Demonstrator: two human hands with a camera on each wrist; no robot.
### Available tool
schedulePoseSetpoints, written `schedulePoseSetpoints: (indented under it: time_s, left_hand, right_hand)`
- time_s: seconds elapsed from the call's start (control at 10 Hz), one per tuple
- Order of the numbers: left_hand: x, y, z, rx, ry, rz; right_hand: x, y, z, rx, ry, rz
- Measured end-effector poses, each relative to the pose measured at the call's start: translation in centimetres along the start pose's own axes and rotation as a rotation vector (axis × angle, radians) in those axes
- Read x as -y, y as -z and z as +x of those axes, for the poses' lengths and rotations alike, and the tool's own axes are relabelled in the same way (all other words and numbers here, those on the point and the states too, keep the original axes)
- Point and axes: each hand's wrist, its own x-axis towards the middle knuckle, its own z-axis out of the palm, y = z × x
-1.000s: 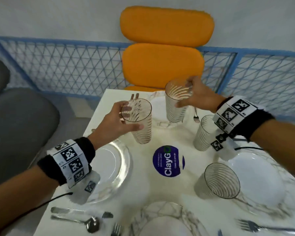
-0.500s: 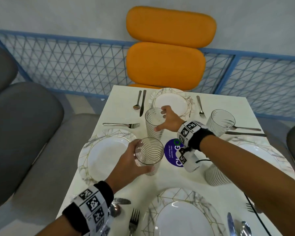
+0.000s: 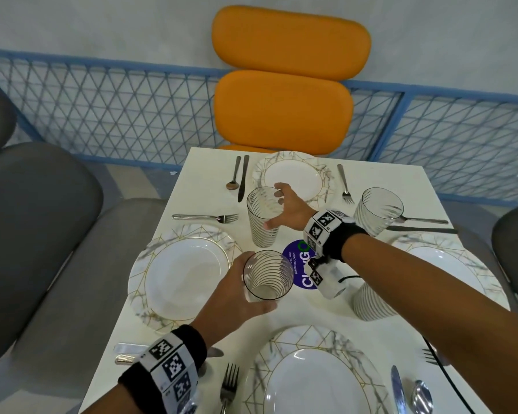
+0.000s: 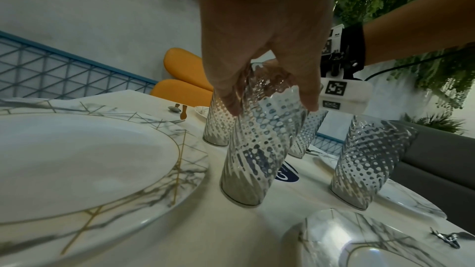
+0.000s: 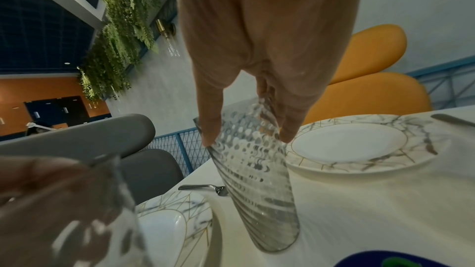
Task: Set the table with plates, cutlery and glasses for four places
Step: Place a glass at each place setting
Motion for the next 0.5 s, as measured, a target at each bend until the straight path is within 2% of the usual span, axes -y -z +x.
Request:
schedulePoseSetpoints:
  time_s: [0.5]
  left_hand:
    - [0.40,0.41,-0.06,0.072,0.022,0.007]
  right_hand:
    - [-0.08,0.27,-0.27,0.019,-0.049,-0.091]
